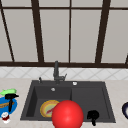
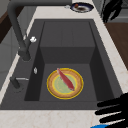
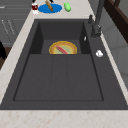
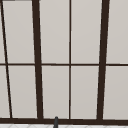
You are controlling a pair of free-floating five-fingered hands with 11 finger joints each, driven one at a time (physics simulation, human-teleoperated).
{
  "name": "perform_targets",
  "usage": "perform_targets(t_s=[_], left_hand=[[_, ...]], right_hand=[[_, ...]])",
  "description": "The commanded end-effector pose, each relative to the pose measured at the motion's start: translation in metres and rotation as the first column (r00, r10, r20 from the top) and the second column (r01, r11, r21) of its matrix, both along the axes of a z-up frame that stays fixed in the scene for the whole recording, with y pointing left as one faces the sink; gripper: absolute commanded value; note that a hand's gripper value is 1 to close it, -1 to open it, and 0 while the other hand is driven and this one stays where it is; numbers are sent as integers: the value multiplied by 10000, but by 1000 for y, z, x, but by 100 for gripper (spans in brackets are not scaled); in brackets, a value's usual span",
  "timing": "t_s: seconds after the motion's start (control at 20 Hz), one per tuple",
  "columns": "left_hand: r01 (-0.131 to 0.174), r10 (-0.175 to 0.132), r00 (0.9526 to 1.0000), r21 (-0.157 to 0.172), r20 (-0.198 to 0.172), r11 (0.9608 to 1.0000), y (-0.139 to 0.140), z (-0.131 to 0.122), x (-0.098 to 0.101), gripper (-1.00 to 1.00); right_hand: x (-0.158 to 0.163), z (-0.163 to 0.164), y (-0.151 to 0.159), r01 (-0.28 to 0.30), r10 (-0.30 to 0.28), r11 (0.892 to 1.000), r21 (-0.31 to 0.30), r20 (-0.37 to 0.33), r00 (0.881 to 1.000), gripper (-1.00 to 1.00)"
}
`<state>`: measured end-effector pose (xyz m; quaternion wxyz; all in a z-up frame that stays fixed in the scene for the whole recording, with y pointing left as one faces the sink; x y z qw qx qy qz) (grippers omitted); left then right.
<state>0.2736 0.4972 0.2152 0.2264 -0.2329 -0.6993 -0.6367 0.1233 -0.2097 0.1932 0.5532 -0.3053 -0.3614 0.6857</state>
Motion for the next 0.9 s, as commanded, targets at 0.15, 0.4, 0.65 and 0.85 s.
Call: perform_targets(t_s=[0.15, 0.4, 0.65, 0.85], left_hand=[[-207, 209, 9997, -194, 131, 9996, 10, 4, 10, -100], [-489, 490, 9986, -37, 174, 9988, 21, 9, 12, -100], [-595, 595, 9979, 22, -266, 9982, 24, 9, 36, -100], [-25, 25, 10000, 46, -96, 10000, 23, 8, 57, -100]], right_hand=[[0, 0, 0, 0, 0, 10000, 0, 0, 10000, 0], [0, 0, 0, 0, 0, 10000, 0, 0, 10000, 0], [0, 0, 0, 0, 0, 10000, 0, 0, 10000, 0], [0, 0, 0, 0, 0, 10000, 0, 0, 10000, 0]])
